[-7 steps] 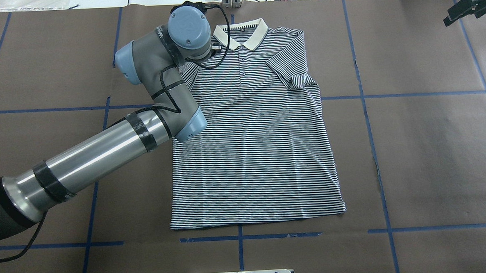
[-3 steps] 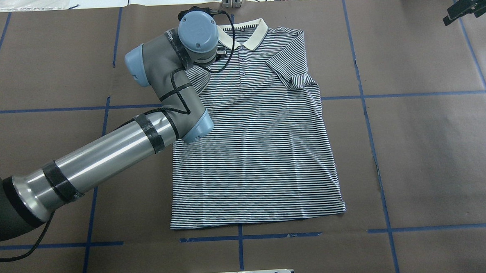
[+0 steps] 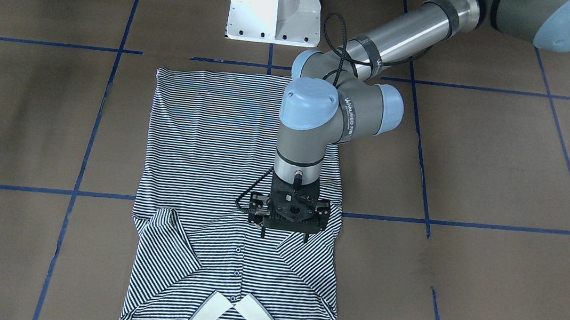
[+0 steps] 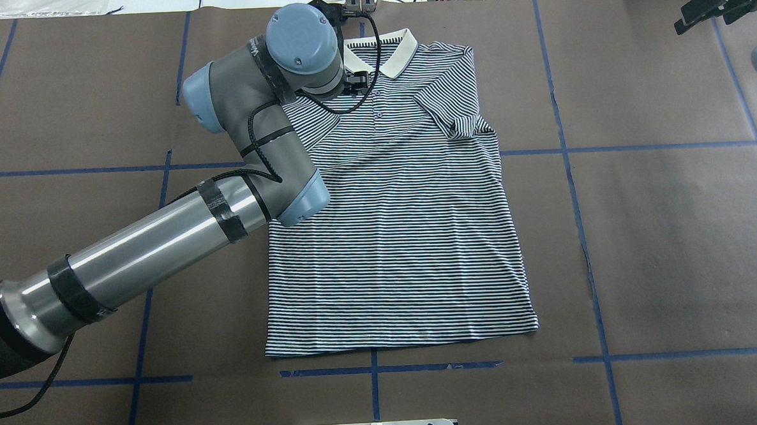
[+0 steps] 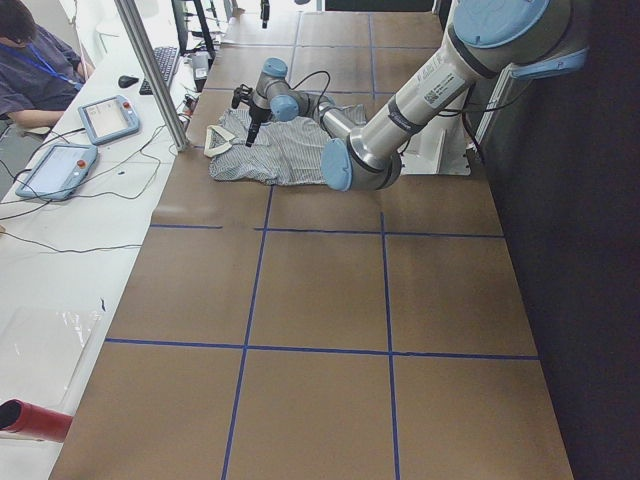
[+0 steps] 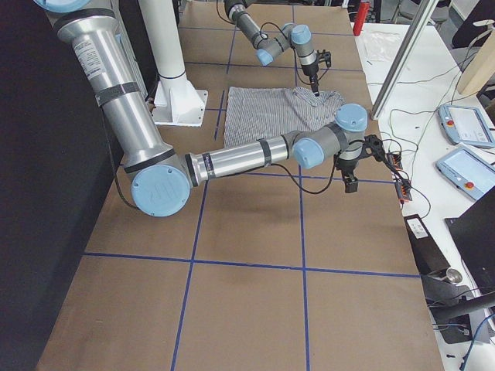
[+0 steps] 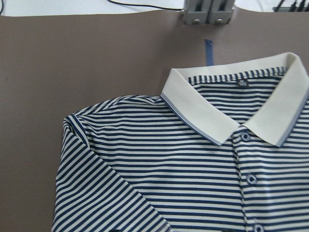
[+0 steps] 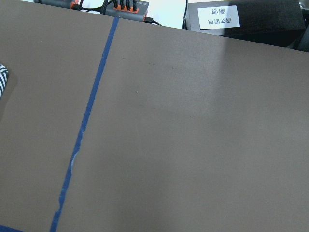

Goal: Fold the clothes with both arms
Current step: 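Grasp the sleeve with the left gripper and fold it inward onto the shirt, then move both grippers to the shirt hem corners nearest the robot, then lower both grippers and grasp the two hem corners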

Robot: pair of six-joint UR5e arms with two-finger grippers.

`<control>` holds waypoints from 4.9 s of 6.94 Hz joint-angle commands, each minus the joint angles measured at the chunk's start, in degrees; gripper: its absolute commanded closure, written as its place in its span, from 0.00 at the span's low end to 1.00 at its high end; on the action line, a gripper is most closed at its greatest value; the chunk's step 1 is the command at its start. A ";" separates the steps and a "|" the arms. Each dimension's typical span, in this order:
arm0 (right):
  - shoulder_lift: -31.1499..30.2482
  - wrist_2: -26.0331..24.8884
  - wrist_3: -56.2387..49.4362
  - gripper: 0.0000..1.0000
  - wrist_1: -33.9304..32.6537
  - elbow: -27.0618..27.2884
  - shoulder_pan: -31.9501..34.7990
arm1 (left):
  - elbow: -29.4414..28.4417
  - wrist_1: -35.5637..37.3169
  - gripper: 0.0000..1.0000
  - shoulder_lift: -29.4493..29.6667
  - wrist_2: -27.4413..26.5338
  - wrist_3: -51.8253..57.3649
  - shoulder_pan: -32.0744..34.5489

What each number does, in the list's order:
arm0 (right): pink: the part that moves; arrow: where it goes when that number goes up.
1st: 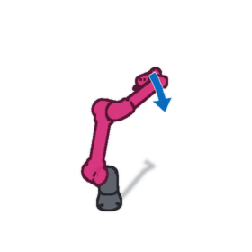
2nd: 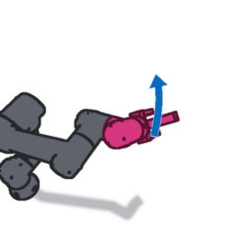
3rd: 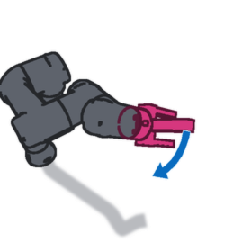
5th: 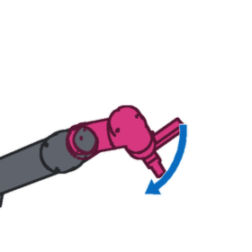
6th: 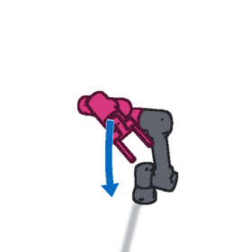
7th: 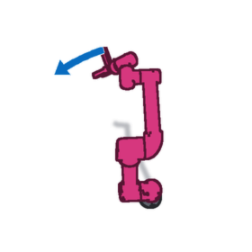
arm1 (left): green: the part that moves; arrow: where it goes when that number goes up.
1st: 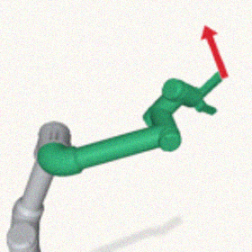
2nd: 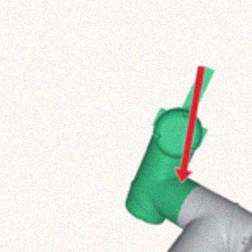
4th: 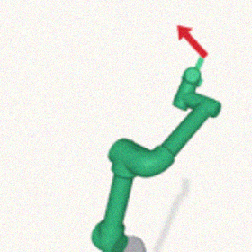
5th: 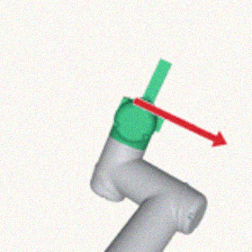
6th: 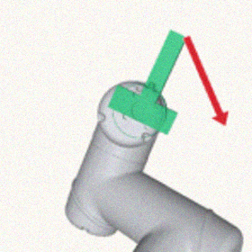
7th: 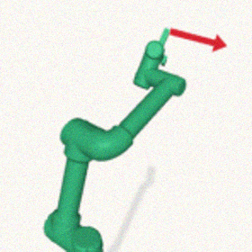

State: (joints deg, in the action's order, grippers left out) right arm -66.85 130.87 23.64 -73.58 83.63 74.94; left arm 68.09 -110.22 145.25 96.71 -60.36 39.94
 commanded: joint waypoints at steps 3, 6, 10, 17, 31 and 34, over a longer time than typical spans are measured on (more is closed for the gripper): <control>-10.72 -9.45 32.42 0.00 -0.24 25.62 -17.49 | 28.80 1.77 0.00 -18.39 5.06 2.79 -0.56; -23.47 -32.15 57.40 0.01 -0.07 42.55 -43.55 | 44.02 1.59 0.00 -31.15 4.02 -3.77 -9.40; -34.67 -45.26 66.88 0.09 15.93 43.02 -58.67 | 44.76 1.68 0.43 -37.66 -3.71 -25.48 -24.45; -34.58 -47.37 67.50 0.09 15.84 43.11 -60.44 | 42.74 1.85 0.48 -39.78 -4.77 -27.35 -27.90; -22.98 -50.96 73.04 0.31 4.15 33.71 -64.21 | 43.71 3.00 1.00 -39.52 -7.76 -27.53 -28.16; -22.98 -51.33 73.21 0.37 4.15 33.61 -65.71 | 43.62 3.00 1.00 -39.43 -7.76 -27.53 -28.07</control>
State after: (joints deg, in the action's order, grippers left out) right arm -89.84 79.70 96.82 -69.43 117.30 9.83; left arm 111.78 -107.23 105.81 88.95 -87.89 11.79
